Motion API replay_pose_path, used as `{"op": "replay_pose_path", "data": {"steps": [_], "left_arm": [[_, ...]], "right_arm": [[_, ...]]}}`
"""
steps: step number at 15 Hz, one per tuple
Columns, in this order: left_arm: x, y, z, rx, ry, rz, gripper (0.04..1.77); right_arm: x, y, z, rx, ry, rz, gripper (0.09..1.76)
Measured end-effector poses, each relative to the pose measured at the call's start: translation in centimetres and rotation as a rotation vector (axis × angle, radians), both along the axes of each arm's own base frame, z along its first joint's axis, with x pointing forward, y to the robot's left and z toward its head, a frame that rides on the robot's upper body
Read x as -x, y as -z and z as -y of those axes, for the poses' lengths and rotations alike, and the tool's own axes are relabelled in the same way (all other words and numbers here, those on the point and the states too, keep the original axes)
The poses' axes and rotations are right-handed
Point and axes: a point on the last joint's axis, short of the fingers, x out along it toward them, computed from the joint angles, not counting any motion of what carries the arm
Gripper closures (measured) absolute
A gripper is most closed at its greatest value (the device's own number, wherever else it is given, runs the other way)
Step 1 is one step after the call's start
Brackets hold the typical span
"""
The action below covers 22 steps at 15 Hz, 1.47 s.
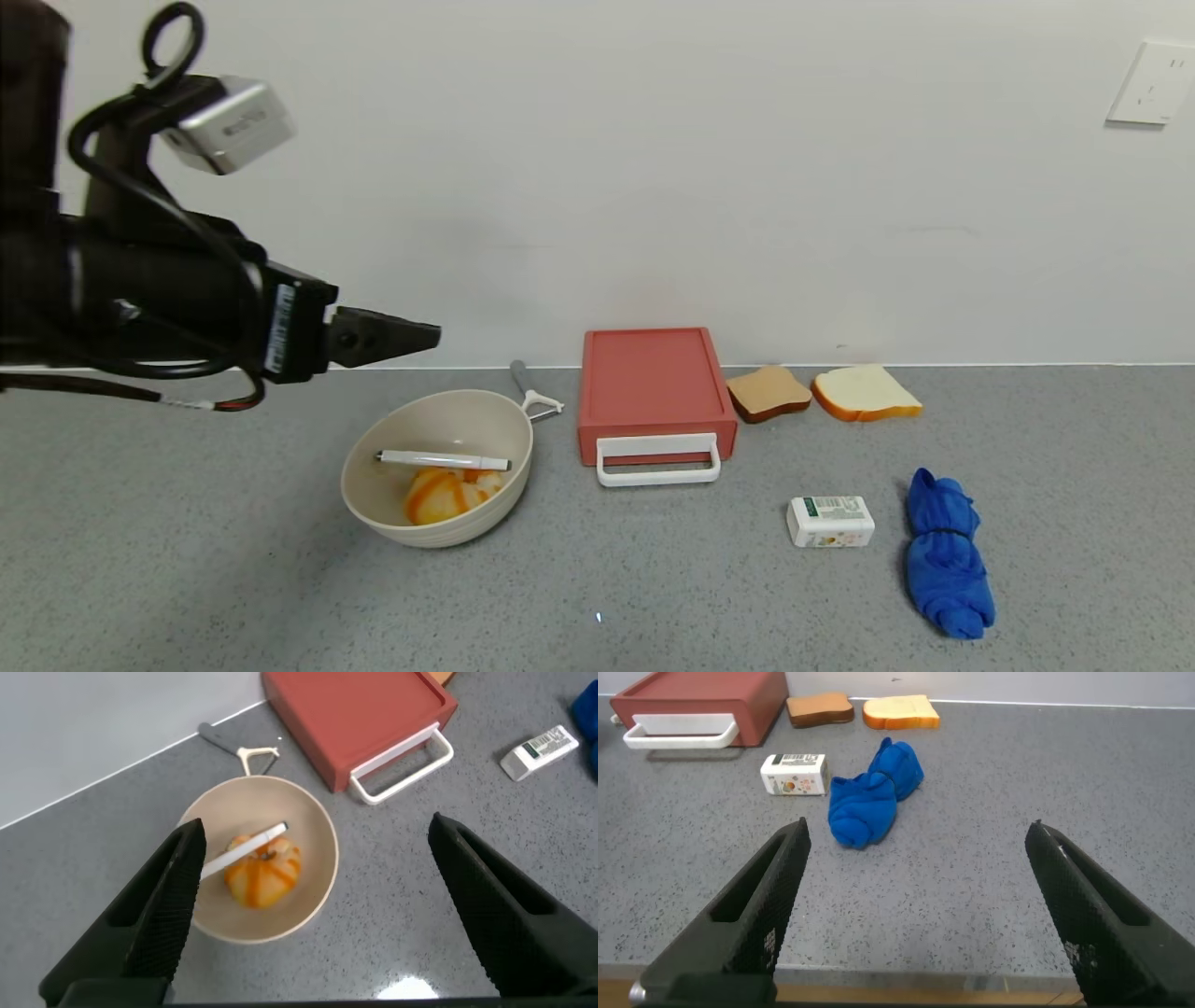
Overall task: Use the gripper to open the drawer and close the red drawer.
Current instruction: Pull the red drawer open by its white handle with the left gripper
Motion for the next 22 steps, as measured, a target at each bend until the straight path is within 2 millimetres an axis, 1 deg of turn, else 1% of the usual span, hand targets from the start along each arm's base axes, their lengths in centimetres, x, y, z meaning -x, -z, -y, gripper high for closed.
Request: {"op": "replay_pose_path", "data": {"steps": [3,5,9,11,12,15,19,20,22], "left_arm": [[-3.2,1.6,3.4,-0.01,0.042,-0.068,0.09],[-4.7,2.7,5.5,-0.021,0.079,-0.105,0.09],[-7.0,5.7,9.2,-0.039,0.142,-0.189,0.09],[-7.9,7.0,10.6,-0.016,0.139,-0.235,0.09],[-8.2,7.5,11.2,-0.014,0.139,-0.252,0.17],[-8.5,8.4,12.1,-0.027,0.155,-0.273,0.66],[-8.5,8.7,12.5,-0.028,0.162,-0.28,1.13],[-8.5,8.7,12.5,-0.028,0.163,-0.28,1.73],[-8.5,8.8,12.6,-0.026,0.168,-0.283,1.7]], "right_arm": [[0.0,0.0,0.0,0.0,0.0,0.0,0.15],[0.0,0.0,0.0,0.0,0.0,0.0,0.15],[0.0,0.0,0.0,0.001,0.0,0.0,0.15],[0.0,0.0,0.0,0.0,0.0,0.0,0.15],[0.0,0.0,0.0,0.0,0.0,0.0,0.15],[0.0,0.0,0.0,0.0,0.0,0.0,0.15],[0.0,0.0,0.0,0.0,0.0,0.0,0.15],[0.0,0.0,0.0,0.0,0.0,0.0,0.15],[0.0,0.0,0.0,0.0,0.0,0.0,0.15]]}}
